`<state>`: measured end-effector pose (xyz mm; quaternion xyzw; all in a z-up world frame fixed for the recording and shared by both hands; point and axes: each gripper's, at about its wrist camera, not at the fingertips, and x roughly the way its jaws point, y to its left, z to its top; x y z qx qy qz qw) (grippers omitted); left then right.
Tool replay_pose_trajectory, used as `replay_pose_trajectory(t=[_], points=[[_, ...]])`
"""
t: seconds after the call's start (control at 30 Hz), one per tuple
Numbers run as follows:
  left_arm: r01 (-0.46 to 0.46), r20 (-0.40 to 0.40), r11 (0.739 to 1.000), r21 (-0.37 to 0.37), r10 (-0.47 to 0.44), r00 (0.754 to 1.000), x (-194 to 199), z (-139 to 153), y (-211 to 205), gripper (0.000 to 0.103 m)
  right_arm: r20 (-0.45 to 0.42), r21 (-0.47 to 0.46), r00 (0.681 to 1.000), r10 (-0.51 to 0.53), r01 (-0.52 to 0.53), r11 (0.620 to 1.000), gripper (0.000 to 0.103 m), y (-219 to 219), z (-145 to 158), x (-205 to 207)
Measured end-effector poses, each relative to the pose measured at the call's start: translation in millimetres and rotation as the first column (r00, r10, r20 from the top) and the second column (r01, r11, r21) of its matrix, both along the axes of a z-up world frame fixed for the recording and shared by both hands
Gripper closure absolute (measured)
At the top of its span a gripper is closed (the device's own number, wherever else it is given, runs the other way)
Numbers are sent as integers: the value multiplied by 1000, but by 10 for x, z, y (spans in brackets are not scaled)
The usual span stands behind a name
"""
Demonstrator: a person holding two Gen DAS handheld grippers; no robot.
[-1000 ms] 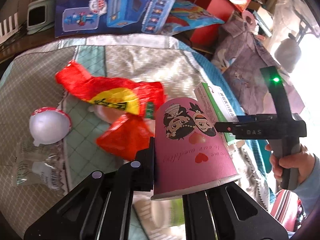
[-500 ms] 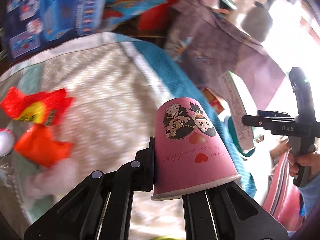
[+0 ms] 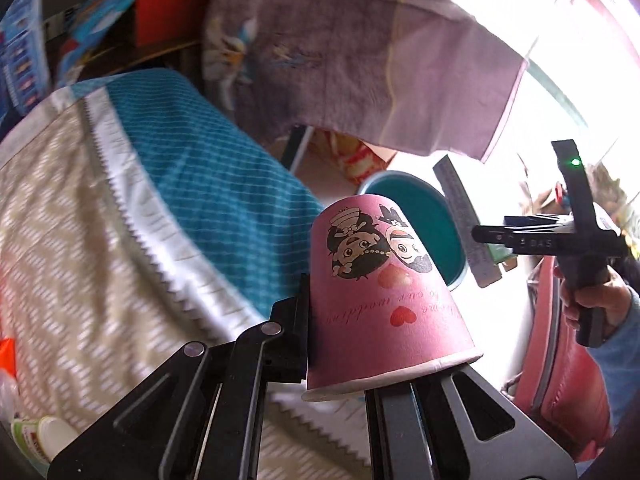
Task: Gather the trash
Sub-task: 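Carry the pink cup and medicine box over the teal bucket, then open both grippers to drop the cup and box into the bucket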
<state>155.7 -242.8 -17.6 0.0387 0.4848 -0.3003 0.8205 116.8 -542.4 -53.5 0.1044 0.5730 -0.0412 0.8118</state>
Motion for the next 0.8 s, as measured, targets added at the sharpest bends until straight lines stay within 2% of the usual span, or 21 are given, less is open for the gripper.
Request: replay_pose_trajectory(t=[0.17,0.37,0.5,0.8], points=[[17,-20,999,36,-17,1000,95,-75,-339,97,-41,35,999,29,-27,999,32,-130,-176,189],[7,-18,999,49,-6,1000,172,-84,-587,97,-57,76,997,56,-52,996,29,-222,-193,423],[3,-25,999,53,-2,1000,214,-118,-730,97,-54,61,996,70,-67,996,29,-281,-119,440],[66,-55,993,96,-61,997,228,-363,-1284,97,-52,-11,994,94,-95,995,24,-568,-40,186]])
